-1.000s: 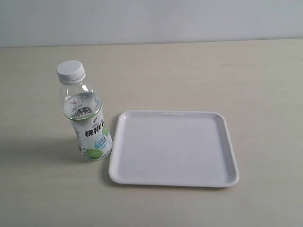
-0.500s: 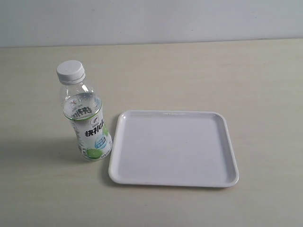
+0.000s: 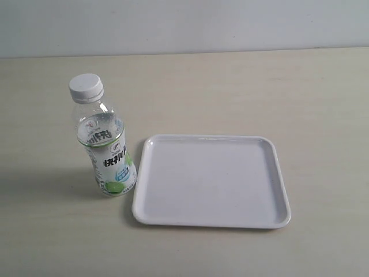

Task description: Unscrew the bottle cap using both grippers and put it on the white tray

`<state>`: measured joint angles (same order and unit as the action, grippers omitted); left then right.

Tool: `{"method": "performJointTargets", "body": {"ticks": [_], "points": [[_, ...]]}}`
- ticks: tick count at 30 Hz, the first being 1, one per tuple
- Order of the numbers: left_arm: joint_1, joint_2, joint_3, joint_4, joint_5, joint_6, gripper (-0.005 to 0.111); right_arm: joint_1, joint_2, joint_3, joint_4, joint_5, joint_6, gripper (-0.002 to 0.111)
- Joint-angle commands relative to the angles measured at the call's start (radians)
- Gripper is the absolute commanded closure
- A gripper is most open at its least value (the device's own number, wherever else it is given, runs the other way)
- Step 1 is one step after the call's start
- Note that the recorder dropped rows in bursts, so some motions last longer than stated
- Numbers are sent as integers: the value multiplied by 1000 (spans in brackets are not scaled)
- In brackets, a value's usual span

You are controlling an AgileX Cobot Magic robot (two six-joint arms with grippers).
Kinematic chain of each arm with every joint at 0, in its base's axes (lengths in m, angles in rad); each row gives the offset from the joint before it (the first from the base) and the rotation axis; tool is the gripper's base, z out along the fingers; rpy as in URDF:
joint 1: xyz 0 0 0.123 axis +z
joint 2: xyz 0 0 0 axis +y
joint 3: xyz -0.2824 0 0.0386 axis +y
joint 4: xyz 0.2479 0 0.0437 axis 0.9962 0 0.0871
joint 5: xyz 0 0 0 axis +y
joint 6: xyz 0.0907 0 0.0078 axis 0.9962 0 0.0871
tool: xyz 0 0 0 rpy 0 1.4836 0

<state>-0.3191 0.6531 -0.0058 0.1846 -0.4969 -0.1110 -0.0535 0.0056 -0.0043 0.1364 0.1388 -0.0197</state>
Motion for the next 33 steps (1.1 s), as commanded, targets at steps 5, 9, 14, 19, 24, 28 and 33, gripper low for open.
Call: {"method": "performJointTargets", "body": {"ticks": [5,9,14,19,24,28,33], "points": [[0,-1,6,332,-45,-245,107,-5,-6,4,-8,-6,-1,108],[0,-1,6,415,-32,-318,107,-5,-6,4,-8,-6,-1,108],[0,-1,6,453,-7,-408,107,-5,-6,4,-8,-6,-1,108],[0,-1,6,695,-31,-631,107,-5,-6,4,-8,-6,-1,108],[0,-1,6,828,17,-795,107,-5,-6,4,-8,-6,-1,108],[0,-1,6,779,88,-815,107,-5,-6,4,-8,-6,-1,108],[0,-1,6,761,64,-825,106,-5,-6,4,-8,-6,-1,108]]}}
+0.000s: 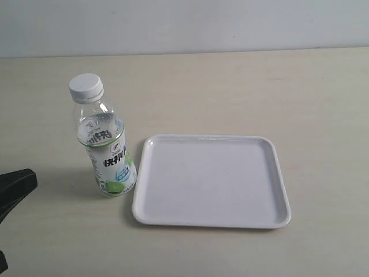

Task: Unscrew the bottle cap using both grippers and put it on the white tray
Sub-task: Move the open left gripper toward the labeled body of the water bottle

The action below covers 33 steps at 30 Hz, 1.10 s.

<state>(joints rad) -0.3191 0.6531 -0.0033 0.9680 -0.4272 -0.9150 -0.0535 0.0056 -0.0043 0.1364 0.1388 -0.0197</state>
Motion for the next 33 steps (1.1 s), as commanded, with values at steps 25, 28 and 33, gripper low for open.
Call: {"method": "performJointTargets", "body": {"ticks": [25,28,33], "points": [[0,747,-67,-363,-401,462,33,-5,-6,4,-8,-6,-1,108],[0,747,-67,-363,-483,426,36,-5,-6,4,-8,-6,-1,108],[0,752,-85,-349,-433,694,37,-5,-6,4,-8,-6,-1,108]]}}
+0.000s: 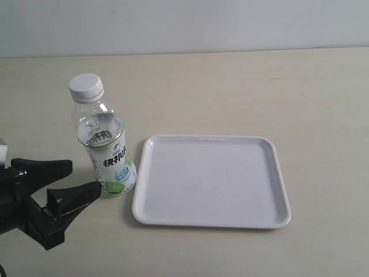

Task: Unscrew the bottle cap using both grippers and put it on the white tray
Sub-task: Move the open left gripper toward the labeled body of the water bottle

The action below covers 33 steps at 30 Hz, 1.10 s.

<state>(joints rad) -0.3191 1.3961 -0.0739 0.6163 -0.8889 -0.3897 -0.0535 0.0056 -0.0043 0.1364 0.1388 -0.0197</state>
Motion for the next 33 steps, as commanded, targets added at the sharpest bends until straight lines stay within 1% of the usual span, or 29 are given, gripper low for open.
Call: {"method": "performJointTargets", "body": {"ticks": [1,4,8,13,16,22,29,33], "points": [[0,14,-16,0,53,211,37,-5,-6,4,-8,-6,-1,108],[0,40,-26,-8,95,282,37,-5,-6,4,-8,-6,-1,108],[0,94,-48,-48,93,284,36,-5,-6,4,-8,-6,-1,108],[0,176,-86,-99,93,277,26,-5,-6,4,-8,-6,-1,108],[0,222,-105,-99,82,277,23,-5,-6,4,-8,-6,-1,108],[0,282,-135,-99,18,277,23,-5,-6,4,-8,-6,-1,108],[0,350,-174,-97,14,281,23,-5,-6,4,-8,-6,-1,108],[0,392,-185,-97,-36,281,23,-5,-6,4,-8,-6,-1,108]]}}
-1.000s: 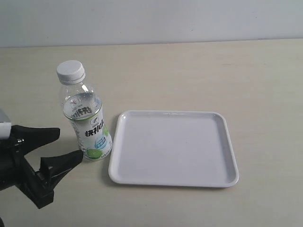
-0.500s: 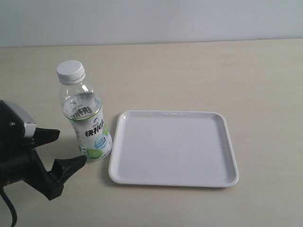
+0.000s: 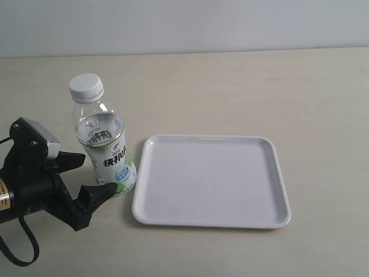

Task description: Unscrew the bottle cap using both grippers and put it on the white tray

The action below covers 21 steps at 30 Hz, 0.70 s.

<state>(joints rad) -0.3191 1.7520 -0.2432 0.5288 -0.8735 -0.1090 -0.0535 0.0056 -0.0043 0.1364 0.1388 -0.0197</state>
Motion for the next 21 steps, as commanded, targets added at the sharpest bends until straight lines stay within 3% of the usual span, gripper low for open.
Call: {"method": "performJointTargets", "body": {"ticks": [1,11,21], "points": [[0,47,-24,-9,-61,1,23,-5,-6,4,-8,-6,-1,108],[0,145,-37,-9,-225,0,23,-5,-6,4,-8,-6,-1,108],[0,225,-109,-9,-228,0,23,-5,-6,4,-8,-6,-1,108]]}}
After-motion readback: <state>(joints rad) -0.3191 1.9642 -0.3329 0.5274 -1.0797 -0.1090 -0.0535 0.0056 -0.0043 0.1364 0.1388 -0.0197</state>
